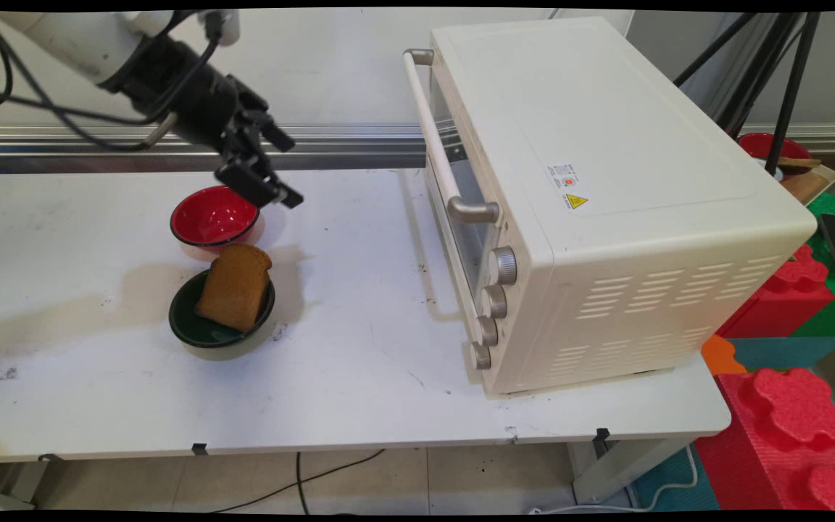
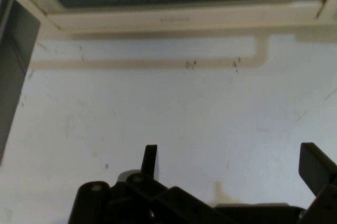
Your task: Open the oven
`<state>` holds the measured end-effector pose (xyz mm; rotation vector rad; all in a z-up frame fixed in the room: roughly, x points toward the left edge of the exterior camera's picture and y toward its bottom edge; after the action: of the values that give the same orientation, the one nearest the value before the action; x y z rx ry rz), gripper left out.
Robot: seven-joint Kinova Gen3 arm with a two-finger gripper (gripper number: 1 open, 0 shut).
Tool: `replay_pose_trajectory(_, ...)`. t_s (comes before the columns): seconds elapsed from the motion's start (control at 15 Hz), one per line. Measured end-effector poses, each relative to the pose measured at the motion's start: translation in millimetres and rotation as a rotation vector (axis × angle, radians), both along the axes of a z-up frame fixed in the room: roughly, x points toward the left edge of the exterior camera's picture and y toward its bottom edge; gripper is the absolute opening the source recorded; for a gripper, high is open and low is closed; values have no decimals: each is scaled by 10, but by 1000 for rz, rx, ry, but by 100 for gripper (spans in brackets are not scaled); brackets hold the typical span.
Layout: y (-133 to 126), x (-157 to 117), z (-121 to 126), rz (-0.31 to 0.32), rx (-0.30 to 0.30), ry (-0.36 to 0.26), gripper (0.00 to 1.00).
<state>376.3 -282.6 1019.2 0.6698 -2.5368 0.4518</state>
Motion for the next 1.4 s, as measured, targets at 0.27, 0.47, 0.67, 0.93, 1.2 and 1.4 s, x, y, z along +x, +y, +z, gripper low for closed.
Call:
replay_pose_trajectory(0.27,-156,-136,130,-2,-19,14,100)
replay_pose_trajectory(0.47,-290,-251,220,-6,-38,22,100)
replay_pose_trajectory(0.67,-430,-375,300,-7,-51,37,100)
replay_pose_trajectory(0.93,-597,-546,345,-15,-61,66,100)
replay_pose_trajectory(1.2,-748,-720,376,-31,-84,108,100)
replay_pose_trajectory(1.4,-817,-814,408,-33,-98,138,100)
